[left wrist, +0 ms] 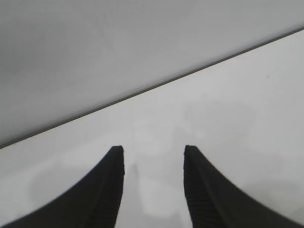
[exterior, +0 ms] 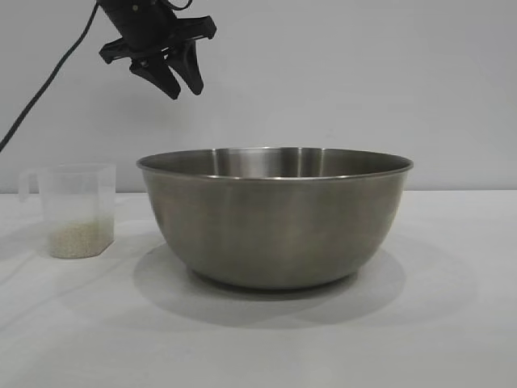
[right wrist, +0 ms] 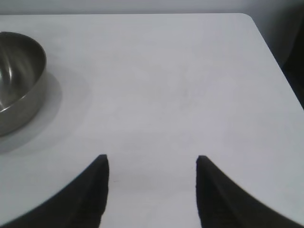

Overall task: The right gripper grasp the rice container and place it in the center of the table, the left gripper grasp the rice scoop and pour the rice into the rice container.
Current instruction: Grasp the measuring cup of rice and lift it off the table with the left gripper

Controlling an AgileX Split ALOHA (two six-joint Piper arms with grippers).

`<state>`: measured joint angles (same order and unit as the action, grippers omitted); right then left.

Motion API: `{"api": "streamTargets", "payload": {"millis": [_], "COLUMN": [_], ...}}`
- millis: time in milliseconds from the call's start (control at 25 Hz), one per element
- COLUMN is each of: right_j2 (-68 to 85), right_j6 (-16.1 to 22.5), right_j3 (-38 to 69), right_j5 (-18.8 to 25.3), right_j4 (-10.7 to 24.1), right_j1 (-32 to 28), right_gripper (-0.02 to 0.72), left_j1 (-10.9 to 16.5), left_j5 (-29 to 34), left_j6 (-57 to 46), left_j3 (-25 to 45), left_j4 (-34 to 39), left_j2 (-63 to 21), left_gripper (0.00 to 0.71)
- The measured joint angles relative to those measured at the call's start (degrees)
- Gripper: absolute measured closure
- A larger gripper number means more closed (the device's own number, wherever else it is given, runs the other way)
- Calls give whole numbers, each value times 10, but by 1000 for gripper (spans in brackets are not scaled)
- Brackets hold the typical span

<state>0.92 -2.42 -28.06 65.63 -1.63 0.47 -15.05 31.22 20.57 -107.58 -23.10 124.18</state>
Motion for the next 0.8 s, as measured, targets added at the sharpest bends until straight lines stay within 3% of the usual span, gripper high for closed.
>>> {"api": "streamTargets", "payload": {"millis": [200, 320, 560, 680, 800], "right_j2": [0, 0, 0, 0, 0], "right_j6": [0, 0, 0, 0, 0], "right_j3": [0, 0, 0, 0, 0], "right_j5": [-1, -1, -1, -1, -1], "right_j4": [0, 0, 0, 0, 0], "right_j1": [0, 0, 0, 0, 0], "right_gripper": [317, 317, 317, 317, 317], "left_j1": [0, -1, -35, -52, -53], "left_j5": [-22, -81, -250, -308, -339], "left_j6": [43, 109, 386, 431, 407], "left_j3": [16, 70, 282, 374, 425], "left_j4": [-2, -45, -204, -239, -250], "left_j2": [-39, -88, -207, -246, -264], "left_gripper": [435, 435, 435, 435, 435]}}
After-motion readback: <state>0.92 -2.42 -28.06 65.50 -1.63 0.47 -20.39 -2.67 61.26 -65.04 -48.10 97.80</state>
